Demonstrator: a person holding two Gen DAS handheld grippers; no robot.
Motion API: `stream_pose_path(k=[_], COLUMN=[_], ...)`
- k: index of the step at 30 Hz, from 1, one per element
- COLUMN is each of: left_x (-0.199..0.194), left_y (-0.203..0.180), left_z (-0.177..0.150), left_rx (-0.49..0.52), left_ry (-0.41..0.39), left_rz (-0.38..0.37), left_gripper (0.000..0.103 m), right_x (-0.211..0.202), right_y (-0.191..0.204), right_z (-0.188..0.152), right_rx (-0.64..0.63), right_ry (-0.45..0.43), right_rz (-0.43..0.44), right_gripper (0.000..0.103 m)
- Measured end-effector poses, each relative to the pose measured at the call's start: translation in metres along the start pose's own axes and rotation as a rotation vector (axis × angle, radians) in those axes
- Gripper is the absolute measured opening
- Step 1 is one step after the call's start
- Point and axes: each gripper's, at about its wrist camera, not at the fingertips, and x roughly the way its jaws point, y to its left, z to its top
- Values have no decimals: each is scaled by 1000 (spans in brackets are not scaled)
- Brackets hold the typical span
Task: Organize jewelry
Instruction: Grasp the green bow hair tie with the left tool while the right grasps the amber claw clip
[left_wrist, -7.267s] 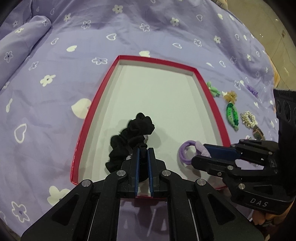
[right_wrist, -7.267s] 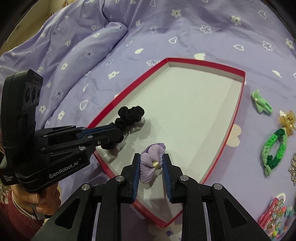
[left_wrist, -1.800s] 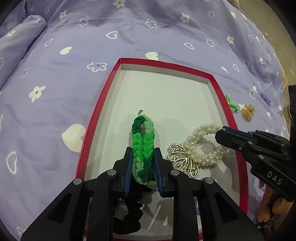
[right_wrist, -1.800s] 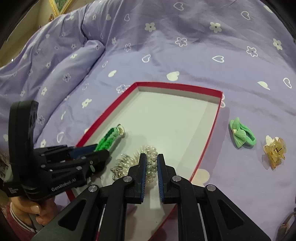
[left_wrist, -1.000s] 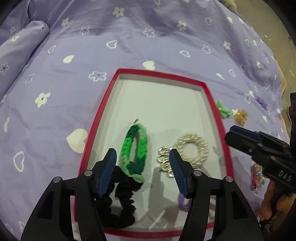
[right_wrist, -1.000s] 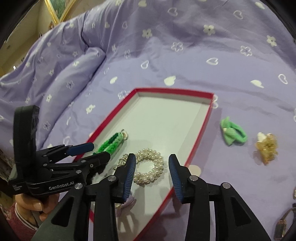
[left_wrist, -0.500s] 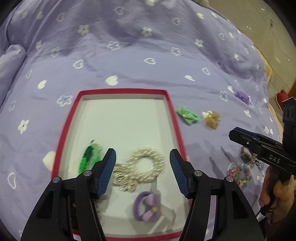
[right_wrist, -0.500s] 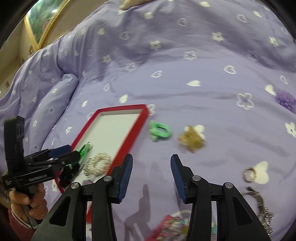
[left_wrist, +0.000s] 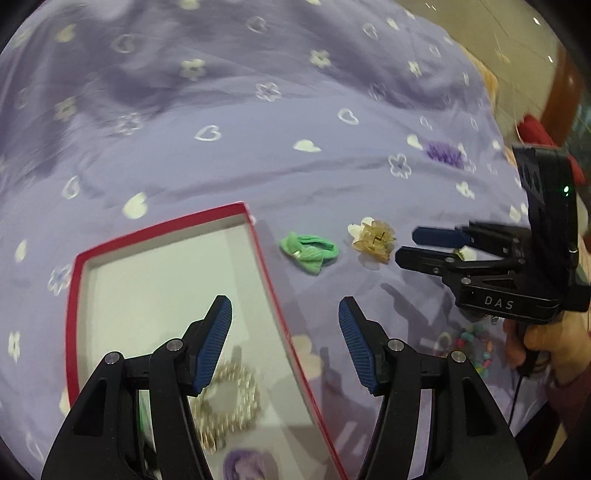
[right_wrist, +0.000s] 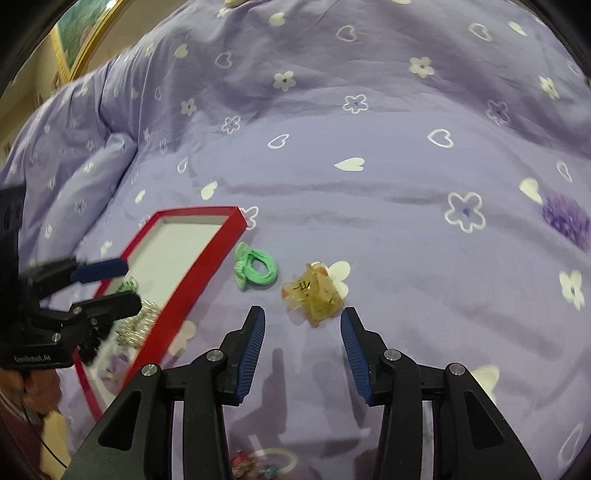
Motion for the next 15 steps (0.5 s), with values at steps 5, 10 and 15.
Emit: stream_pose_path(k=[5, 10, 15], left_x=[27, 54, 74], left_y=[-9, -18, -30], left_z=[19, 34, 44], left_rx=[153, 242, 321], left_ry=[47, 92, 116], left_rz=[-10, 4, 5], left_gripper=[60, 60, 60], right_x=[19, 34, 39], right_y=[0, -1, -13], right_z=[8, 12, 13], right_rx=[-96, -139, -86], right_ry=[41, 64, 58], right_rz=[-10, 5, 18], right_gripper=[45, 45, 38])
